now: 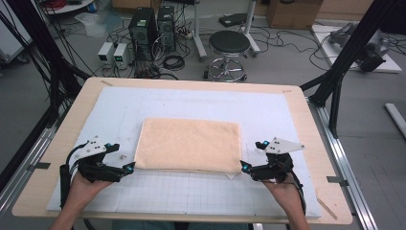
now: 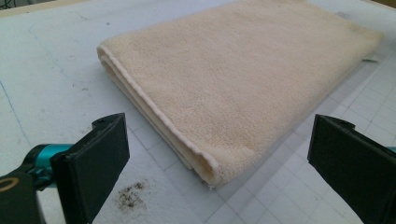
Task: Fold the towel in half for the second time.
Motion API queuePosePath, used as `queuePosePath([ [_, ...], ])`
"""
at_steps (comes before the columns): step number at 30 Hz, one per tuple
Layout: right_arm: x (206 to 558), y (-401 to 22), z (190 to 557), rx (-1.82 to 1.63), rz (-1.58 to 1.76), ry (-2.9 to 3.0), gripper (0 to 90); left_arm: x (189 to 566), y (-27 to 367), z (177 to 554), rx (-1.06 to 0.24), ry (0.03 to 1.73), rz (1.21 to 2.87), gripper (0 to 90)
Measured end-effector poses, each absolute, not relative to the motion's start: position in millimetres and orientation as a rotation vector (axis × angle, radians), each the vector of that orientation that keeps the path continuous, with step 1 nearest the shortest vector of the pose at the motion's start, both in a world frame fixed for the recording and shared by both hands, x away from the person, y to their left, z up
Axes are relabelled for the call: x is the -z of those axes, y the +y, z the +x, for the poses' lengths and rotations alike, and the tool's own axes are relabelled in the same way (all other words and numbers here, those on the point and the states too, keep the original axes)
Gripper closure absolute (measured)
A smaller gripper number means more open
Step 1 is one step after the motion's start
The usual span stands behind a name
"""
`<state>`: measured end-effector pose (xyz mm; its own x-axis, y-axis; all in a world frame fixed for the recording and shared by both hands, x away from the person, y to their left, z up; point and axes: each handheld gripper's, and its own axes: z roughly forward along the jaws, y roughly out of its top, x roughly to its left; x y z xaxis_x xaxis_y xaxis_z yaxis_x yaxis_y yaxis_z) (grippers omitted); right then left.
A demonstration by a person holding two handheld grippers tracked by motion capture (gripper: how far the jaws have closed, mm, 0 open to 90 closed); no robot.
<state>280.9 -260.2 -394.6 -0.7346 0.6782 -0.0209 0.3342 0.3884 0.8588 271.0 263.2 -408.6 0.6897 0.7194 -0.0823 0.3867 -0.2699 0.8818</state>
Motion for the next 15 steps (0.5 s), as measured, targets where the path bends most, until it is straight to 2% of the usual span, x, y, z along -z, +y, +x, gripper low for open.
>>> queuePosePath([
  [2, 395, -261, 280, -1.283, 0.876, 2.284, 12.1, 408, 264, 269, -0.412, 0.861, 1.9, 5.8],
  [4, 395, -263, 278, -1.282, 0.878, 2.283, 12.1, 409, 264, 267, -0.414, 0.873, 1.899, 1.8],
  [15, 394, -274, 267, -1.277, 0.895, 2.269, 12.1, 408, 268, 255, -0.414, 0.871, 1.905, 1.7],
])
